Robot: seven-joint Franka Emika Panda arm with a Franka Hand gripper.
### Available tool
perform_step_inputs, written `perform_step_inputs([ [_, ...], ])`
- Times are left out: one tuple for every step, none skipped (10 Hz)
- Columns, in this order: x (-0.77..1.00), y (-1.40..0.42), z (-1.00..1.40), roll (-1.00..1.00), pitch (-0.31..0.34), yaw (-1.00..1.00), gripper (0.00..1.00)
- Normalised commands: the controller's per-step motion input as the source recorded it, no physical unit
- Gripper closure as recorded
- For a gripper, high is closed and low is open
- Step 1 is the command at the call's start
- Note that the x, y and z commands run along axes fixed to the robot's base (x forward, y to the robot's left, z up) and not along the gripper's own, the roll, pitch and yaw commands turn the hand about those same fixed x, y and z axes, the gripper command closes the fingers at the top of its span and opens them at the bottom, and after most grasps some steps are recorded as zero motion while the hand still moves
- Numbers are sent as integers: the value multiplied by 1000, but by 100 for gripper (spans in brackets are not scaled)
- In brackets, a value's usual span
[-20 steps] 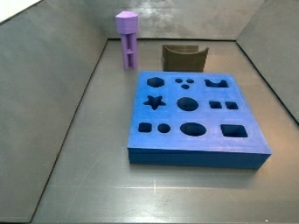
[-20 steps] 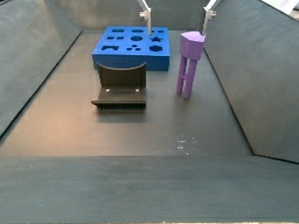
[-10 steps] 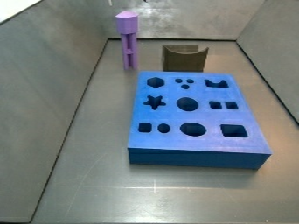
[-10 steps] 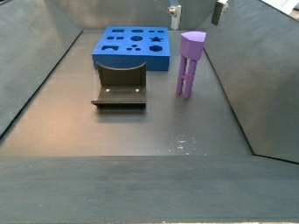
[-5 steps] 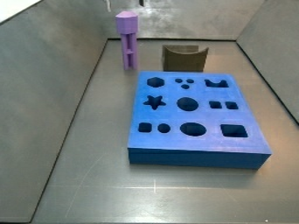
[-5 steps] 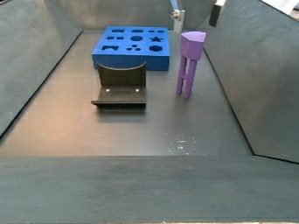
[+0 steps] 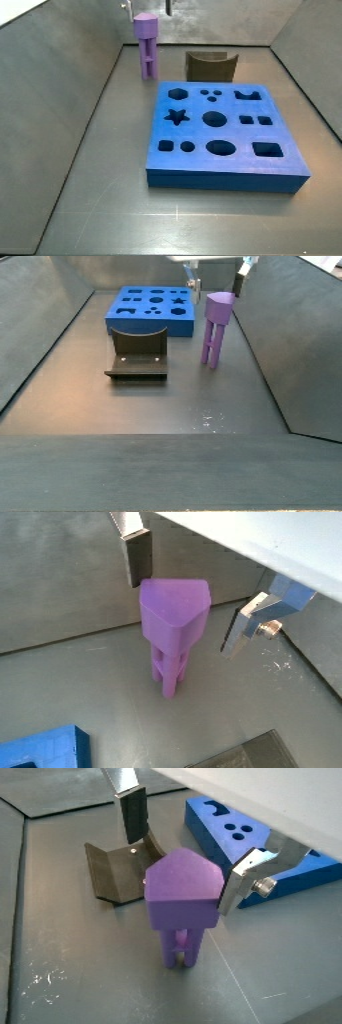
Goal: Pick up the 3 prong object. Move up. Move to above the board. Insert the 3 prong object.
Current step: Pick up the 3 prong object.
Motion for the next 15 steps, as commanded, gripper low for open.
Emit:
perform_step_inputs([
  [0,0,-274,1,-43,0,0],
  [0,0,-303,13,-31,0,0],
  [0,0,-314,30,-30,0,0],
  [0,0,-286,23,-27,0,0],
  [0,0,-283,29,-44,0,0],
  [0,0,-203,6,-57,0,0],
  [0,0,0,0,-64,0,0],
  [0,0,0,0,7,0,0],
  [0,0,0,0,0,0,0],
  [0,0,0,0,0,0,100],
  [0,0,0,0,0,0,100],
  [0,0,0,0,0,0,100],
  [0,0,0,0,0,0,100],
  [0,0,0,0,0,0,100],
  [0,0,0,0,0,0,100],
])
